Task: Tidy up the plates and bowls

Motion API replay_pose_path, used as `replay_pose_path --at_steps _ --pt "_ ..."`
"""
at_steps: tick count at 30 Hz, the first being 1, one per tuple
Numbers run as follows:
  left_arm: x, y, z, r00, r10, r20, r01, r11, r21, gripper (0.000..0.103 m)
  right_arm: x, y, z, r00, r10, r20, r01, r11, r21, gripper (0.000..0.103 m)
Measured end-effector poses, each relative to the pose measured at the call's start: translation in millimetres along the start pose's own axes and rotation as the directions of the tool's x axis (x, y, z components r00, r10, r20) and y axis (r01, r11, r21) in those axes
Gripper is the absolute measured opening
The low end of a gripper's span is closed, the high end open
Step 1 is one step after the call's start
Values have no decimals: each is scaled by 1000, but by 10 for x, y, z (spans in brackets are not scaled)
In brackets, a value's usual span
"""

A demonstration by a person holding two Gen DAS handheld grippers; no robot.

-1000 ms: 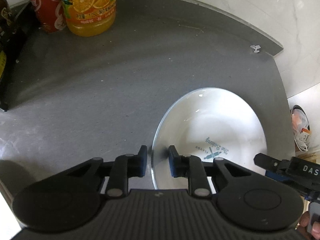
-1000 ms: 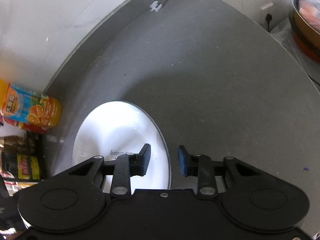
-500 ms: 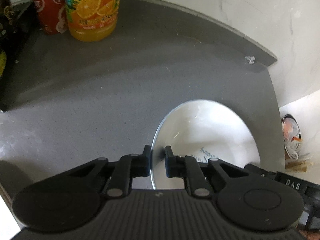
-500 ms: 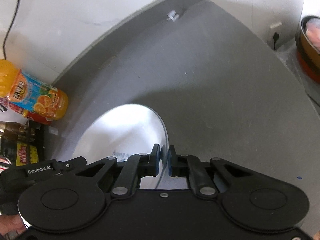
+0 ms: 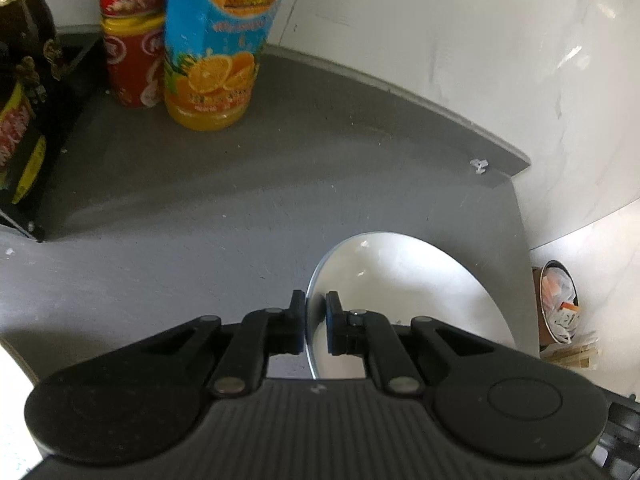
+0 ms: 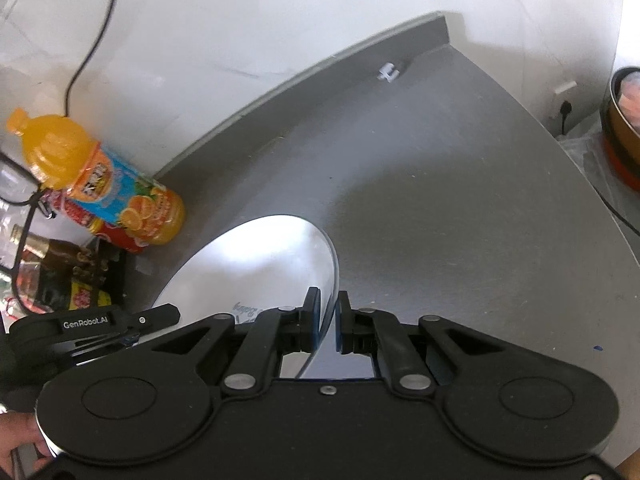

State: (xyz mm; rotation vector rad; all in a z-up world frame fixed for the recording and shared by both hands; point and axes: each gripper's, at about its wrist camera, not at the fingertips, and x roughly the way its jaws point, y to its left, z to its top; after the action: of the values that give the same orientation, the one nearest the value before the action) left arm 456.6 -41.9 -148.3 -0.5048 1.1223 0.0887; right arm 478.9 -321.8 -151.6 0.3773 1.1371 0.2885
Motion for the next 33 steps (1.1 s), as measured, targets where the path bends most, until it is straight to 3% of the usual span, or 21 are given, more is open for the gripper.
replay_pose_path --at_steps 13,33 --pt "-540 382 -167 998 -22 63 25 998 -56 8 -251 550 -287 999 35 29 -32 995 -92 8" --pt "-1378 1373 -771 992 39 124 -16 983 -181 8 -383 1327 -1165 996 86 -32 -91 972 -216 8"
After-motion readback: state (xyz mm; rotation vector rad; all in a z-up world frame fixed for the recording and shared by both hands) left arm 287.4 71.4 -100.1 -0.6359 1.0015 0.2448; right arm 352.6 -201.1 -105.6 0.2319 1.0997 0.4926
